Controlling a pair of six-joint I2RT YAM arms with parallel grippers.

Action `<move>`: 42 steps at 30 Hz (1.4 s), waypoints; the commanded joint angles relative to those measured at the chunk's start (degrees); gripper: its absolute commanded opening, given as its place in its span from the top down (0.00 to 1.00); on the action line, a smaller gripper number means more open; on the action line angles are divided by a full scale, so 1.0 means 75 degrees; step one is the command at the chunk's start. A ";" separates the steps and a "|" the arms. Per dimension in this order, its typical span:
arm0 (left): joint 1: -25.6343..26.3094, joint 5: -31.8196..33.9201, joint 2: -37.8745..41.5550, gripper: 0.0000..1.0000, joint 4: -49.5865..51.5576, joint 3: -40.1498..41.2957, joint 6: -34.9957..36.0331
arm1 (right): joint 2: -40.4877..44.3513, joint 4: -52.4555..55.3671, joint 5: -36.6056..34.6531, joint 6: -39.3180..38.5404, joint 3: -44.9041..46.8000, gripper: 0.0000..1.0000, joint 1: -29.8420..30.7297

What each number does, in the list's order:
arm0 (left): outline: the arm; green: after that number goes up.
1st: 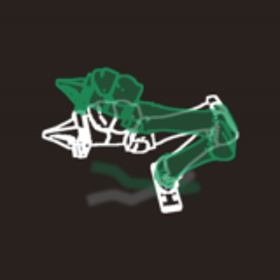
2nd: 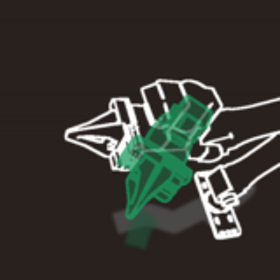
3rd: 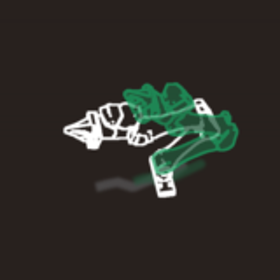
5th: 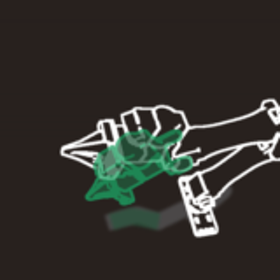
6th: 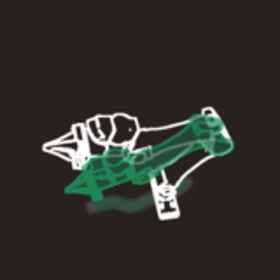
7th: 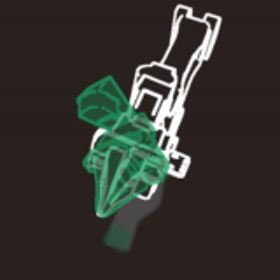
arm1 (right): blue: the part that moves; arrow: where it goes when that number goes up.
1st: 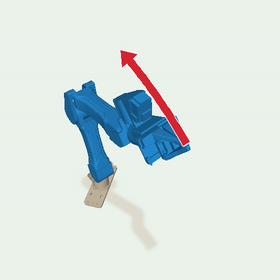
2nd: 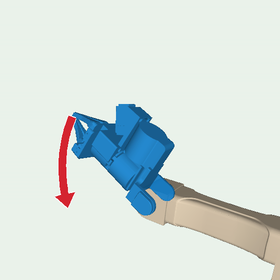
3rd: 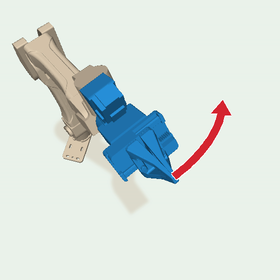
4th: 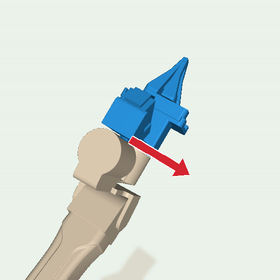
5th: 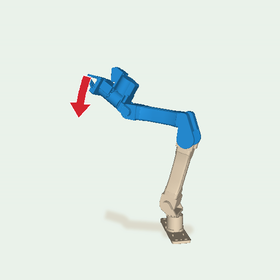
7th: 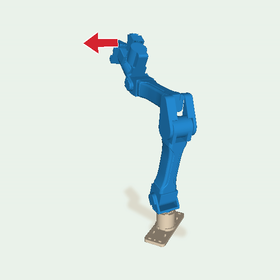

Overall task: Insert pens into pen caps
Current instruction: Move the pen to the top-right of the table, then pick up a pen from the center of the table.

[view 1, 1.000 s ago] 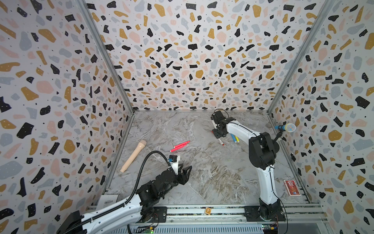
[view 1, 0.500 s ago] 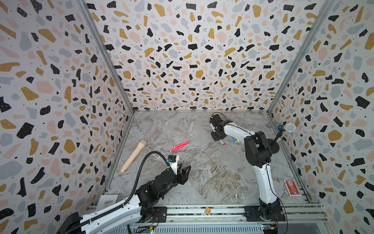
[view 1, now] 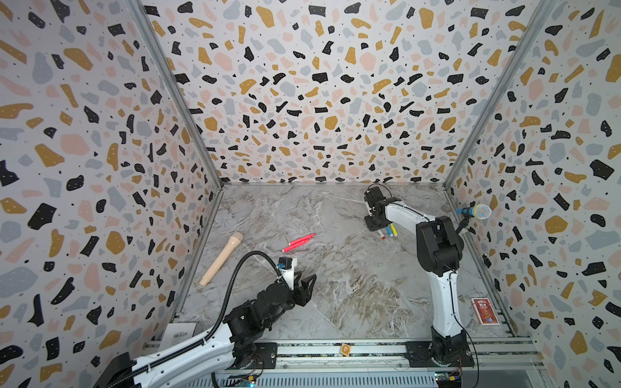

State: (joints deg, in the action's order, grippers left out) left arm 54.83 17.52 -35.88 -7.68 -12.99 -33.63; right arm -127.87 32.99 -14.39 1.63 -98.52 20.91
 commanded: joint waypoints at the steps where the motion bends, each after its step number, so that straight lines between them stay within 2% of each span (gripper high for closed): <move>1: 0.0002 0.0117 -0.0027 0.40 -0.0244 -0.0096 0.0171 | 0.0254 0.0463 -0.0308 0.0040 0.0082 0.79 -0.0023; 8: 0.0002 0.0112 0.0038 0.40 -0.0222 -0.0050 0.0171 | 0.0423 0.0375 -0.0544 0.0107 0.0124 0.68 0.0068; 16: 0.0002 0.0146 0.0086 0.40 -0.0210 -0.0055 0.0188 | 0.1093 0.0461 -0.0659 0.0168 0.0141 0.65 0.0350; 18: 0.0002 0.0176 0.0054 0.40 -0.0142 -0.0121 0.0247 | 0.1485 0.0415 -0.0549 0.0181 0.0303 0.63 0.0462; 22: -0.0021 0.0536 -0.0116 0.39 0.0299 -0.0559 0.0508 | 0.2641 0.0005 -0.0004 0.0173 0.0983 0.45 0.0660; 25: -0.0168 0.0753 -0.0490 0.36 0.0426 -0.0953 0.0724 | 0.3712 -0.0546 0.0815 0.0216 0.1774 0.42 0.0858; 28: -0.0678 0.0606 -0.1252 0.35 0.0508 -0.1534 0.0968 | 0.4880 -0.1503 0.1988 0.0138 0.3003 0.40 0.1148; 31: -0.1624 -0.0117 -0.2290 0.35 0.0500 -0.2098 0.1092 | 0.6074 -0.2544 0.3326 0.0098 0.4449 0.36 0.1467; 33: -0.2282 -0.0694 -0.3000 0.35 0.0484 -0.2435 0.1135 | 0.6557 -0.2849 0.3876 0.0219 0.5041 0.35 0.1513; 35: -0.2860 -0.1089 -0.3731 0.36 0.0503 -0.2795 0.1197 | 0.7007 -0.3091 0.4223 0.0433 0.5647 0.35 0.1525; 42: -0.4052 -0.1564 -0.5834 0.37 0.0435 -0.3610 0.1405 | 0.8361 -0.4117 0.5183 0.1124 0.7553 0.32 0.1585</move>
State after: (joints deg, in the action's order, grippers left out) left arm 26.55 9.23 -76.18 -4.08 -37.91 -24.73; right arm -68.60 7.68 18.59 6.79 -44.31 32.62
